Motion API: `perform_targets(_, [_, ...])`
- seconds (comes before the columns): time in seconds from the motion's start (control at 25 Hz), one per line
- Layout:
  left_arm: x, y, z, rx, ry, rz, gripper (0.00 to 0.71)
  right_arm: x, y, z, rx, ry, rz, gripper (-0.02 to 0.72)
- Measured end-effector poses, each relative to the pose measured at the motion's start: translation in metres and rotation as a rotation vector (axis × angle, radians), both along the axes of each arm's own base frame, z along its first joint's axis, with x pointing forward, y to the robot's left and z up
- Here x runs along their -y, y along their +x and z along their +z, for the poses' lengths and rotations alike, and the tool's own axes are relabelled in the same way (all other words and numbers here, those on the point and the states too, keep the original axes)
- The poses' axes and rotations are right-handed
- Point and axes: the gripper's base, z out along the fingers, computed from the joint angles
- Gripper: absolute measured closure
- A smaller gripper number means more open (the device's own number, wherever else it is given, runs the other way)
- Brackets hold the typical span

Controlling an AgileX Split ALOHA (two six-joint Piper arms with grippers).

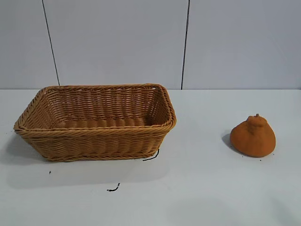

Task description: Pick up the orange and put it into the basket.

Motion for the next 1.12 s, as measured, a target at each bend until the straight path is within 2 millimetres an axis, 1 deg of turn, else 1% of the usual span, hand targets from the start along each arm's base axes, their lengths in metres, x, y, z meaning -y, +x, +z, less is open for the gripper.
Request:
perform_targets(0.24, [0.0, 0.0, 0.0, 0.0, 0.0, 0.0, 0.071, 0.0, 0.0, 0.0, 0.0, 0.002, -0.001, 0.008])
perform_targets(0.36, [0.0, 0.0, 0.0, 0.0, 0.0, 0.0, 0.071, 0.0, 0.004, 0.0, -0.026, 0.026, -0.013, 0.008])
perform_targets(0.4, [0.0, 0.0, 0.0, 0.0, 0.0, 0.0, 0.071, 0.0, 0.016, 0.004, -0.099, 0.055, -0.032, 0.008])
perform_targets(0.44, [0.0, 0.0, 0.0, 0.0, 0.0, 0.0, 0.071, 0.0, 0.022, 0.007, -0.135, 0.06, -0.042, 0.008])
perform_targets(0.52, [0.0, 0.0, 0.0, 0.0, 0.0, 0.0, 0.071, 0.0, 0.043, 0.013, -0.238, 0.052, -0.054, 0.008])
perform_targets(0.64, [0.0, 0.0, 0.0, 0.0, 0.0, 0.0, 0.071, 0.001, 0.08, 0.019, -0.393, 0.023, -0.072, 0.008])
perform_targets(0.72, [0.0, 0.0, 0.0, 0.0, 0.0, 0.0, 0.071, 0.0, 0.107, 0.023, -0.483, 0.016, -0.076, 0.008])
perform_targets(0.8, [0.0, 0.0, 0.0, 0.0, 0.0, 0.0, 0.071, -0.001, 0.141, 0.021, -0.592, 0.008, -0.077, 0.008])
perform_targets(0.88, [0.0, 0.0, 0.0, 0.0, 0.0, 0.0, 0.071, -0.002, 0.168, 0.021, -0.645, 0.008, -0.077, 0.008])
perform_targets(0.96, [0.0, 0.0, 0.0, 0.0, 0.0, 0.0, 0.071, -0.003, 0.203, 0.017, -0.696, 0.008, -0.077, 0.008])
perform_targets(1.12, [0.0, 0.0, 0.0, 0.0, 0.0, 0.0, 0.071, -0.006, 0.262, 0.011, -0.75, 0.009, -0.073, 0.008])
